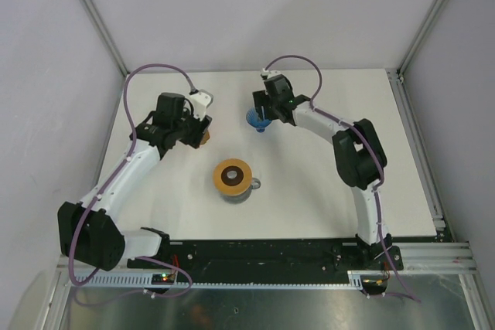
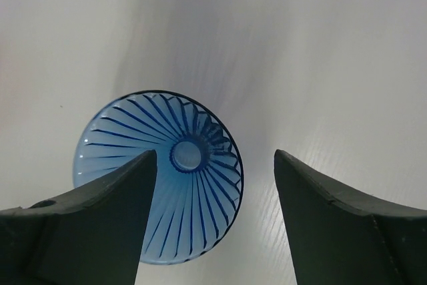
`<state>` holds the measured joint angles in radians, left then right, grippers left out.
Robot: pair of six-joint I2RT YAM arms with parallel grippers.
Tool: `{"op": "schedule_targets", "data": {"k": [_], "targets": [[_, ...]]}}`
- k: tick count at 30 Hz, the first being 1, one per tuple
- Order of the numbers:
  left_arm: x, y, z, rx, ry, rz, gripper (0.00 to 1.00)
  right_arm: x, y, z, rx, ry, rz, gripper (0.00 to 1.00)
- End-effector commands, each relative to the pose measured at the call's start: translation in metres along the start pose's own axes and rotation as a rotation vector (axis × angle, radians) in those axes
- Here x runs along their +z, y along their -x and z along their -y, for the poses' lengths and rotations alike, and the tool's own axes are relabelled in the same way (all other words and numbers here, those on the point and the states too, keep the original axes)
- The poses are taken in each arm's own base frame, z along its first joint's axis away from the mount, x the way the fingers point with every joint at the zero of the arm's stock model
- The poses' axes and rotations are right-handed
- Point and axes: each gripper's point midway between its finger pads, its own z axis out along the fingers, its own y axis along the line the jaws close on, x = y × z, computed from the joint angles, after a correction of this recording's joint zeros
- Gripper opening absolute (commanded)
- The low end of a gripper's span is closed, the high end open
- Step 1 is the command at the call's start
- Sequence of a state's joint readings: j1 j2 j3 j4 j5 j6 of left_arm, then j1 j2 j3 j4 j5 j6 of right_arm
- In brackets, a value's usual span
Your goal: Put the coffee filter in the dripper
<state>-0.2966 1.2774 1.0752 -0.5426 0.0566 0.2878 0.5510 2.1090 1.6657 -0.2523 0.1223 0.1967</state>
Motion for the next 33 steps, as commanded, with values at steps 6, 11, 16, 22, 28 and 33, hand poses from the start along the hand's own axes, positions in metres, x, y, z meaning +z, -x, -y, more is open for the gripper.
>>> {"op": "schedule_targets", "data": {"k": [6,11,16,22,28,33], "targets": [[-0.008,0.011,-0.003,-0.007,0.007,0.057,0.62,0.016,-0.004,0.004,-0.032,-0.048,-0.052,0.64],[-0.006,0.01,-0.002,-0.008,0.002,0.053,0.62,0.015,-0.002,0.005,-0.03,-0.041,-0.051,0.29],[-0.006,0.011,-0.002,-0.008,-0.001,0.054,0.62,0.002,0.012,0.004,-0.035,-0.035,-0.026,0.04],[-0.007,0.011,-0.005,-0.005,0.014,0.053,0.63,-0.036,0.041,-0.008,-0.043,0.037,0.015,0.0],[-0.009,0.007,-0.016,-0.02,0.053,0.045,0.63,-0.108,0.065,-0.042,-0.071,0.2,0.022,0.0],[-0.012,0.005,-0.028,-0.056,0.074,0.05,0.63,-0.165,0.06,-0.083,-0.098,0.385,-0.006,0.0]]}}
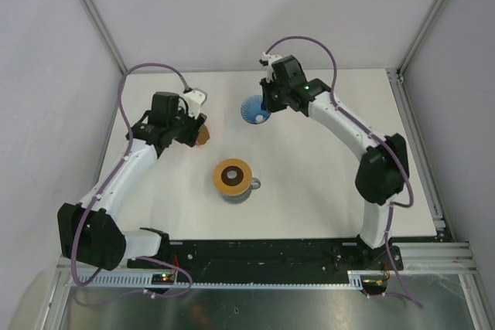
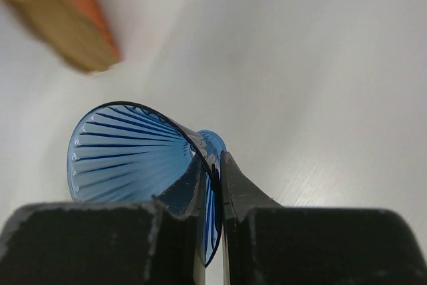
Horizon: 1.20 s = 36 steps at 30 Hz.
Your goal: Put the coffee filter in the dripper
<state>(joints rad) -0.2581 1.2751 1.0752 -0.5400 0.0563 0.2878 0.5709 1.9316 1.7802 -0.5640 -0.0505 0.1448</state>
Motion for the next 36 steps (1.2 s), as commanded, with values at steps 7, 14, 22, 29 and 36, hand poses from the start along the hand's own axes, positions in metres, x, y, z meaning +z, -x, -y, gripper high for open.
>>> {"op": "schedule_targets", "data": {"k": [7,14,22,29,36], "targets": [[-0.016,0.006,-0.025,-0.065,0.061,0.063,0.63,-0.09,-0.01,-0.12,-0.074,0.381,-0.031,0.0],[-0.018,0.004,-0.027,-0.072,0.062,0.065,0.63,-0.1,-0.049,-0.158,-0.116,0.475,-0.129,0.0],[-0.017,0.004,-0.025,-0.073,0.05,0.067,0.64,-0.097,-0.079,-0.172,-0.142,0.508,-0.211,0.0],[-0.018,0.003,-0.026,-0.07,0.055,0.066,0.64,-0.082,-0.091,-0.172,-0.132,0.518,-0.244,0.0],[-0.017,0.004,-0.021,-0.081,0.028,0.07,0.63,-0.071,-0.09,-0.173,-0.127,0.529,-0.241,0.0]]}}
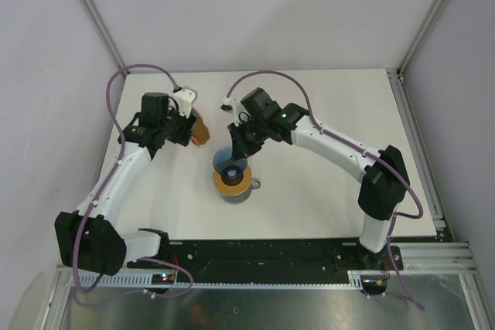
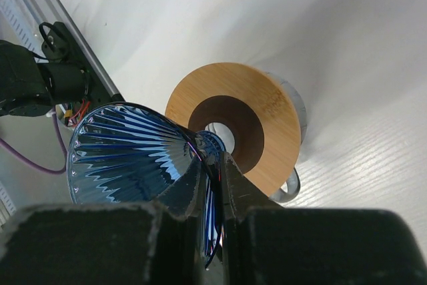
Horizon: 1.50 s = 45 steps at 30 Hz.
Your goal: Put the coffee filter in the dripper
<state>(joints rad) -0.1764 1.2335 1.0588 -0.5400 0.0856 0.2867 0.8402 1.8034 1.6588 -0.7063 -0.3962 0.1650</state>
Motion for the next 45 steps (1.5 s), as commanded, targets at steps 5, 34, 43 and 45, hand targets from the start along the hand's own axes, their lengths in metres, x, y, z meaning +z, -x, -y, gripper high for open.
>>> {"op": "schedule_targets", "data": {"k": [5,34,43,45], "targets": [[-0.021,0.019,0.03,-0.05,-0.173,0.056,0.61,0.007,0.016,0.001,0.002,0.027,0.045,0.0],[-0.058,-0.009,0.141,-0.024,-0.605,-0.076,0.44,0.013,0.004,0.015,0.015,-0.036,0.022,0.0],[-0.055,-0.026,0.152,-0.027,-0.639,-0.127,0.03,0.011,0.003,0.016,0.012,-0.047,0.011,0.0],[-0.053,-0.03,0.155,-0.024,-0.641,-0.143,0.01,0.011,0.0,0.018,0.017,-0.054,0.0,0.0]]}}
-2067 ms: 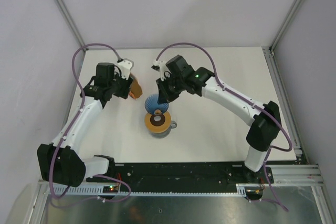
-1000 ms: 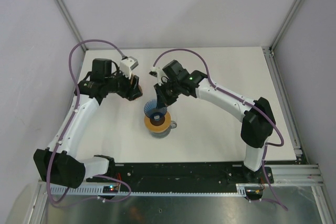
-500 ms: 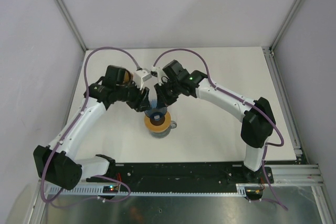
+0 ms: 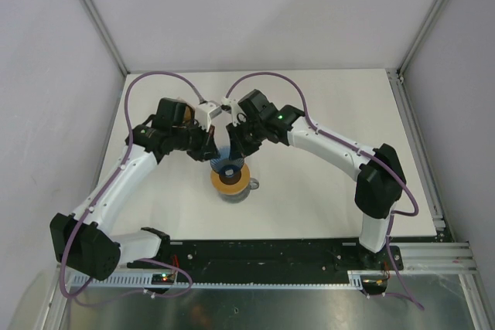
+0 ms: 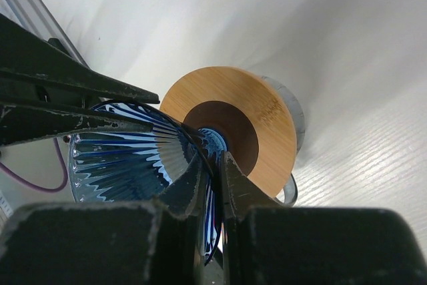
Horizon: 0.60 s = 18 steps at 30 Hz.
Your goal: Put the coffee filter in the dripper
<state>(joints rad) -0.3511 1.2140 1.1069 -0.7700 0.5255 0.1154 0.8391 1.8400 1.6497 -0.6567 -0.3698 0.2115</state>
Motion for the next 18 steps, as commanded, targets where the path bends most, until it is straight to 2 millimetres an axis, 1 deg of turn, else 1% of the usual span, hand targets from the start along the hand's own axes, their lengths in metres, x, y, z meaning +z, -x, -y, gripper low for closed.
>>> {"op": "schedule_targets", "data": {"k": [1,6,11,18], "targets": [[0.006,-0.03,0.011,0.046,-0.049,-0.091,0.01,-0.005,-0.002,0.009,-0.028,-0.032,-0.014,0.0],[0.012,-0.041,0.015,0.033,-0.073,-0.129,0.0,-0.01,0.0,0.007,-0.028,-0.041,-0.003,0.0],[0.012,-0.048,0.018,0.038,-0.08,-0.159,0.0,-0.011,-0.003,0.006,-0.023,-0.044,-0.014,0.0],[0.012,-0.054,0.011,0.06,-0.04,-0.186,0.0,-0.002,-0.009,0.009,-0.012,-0.041,-0.031,0.0]]}}
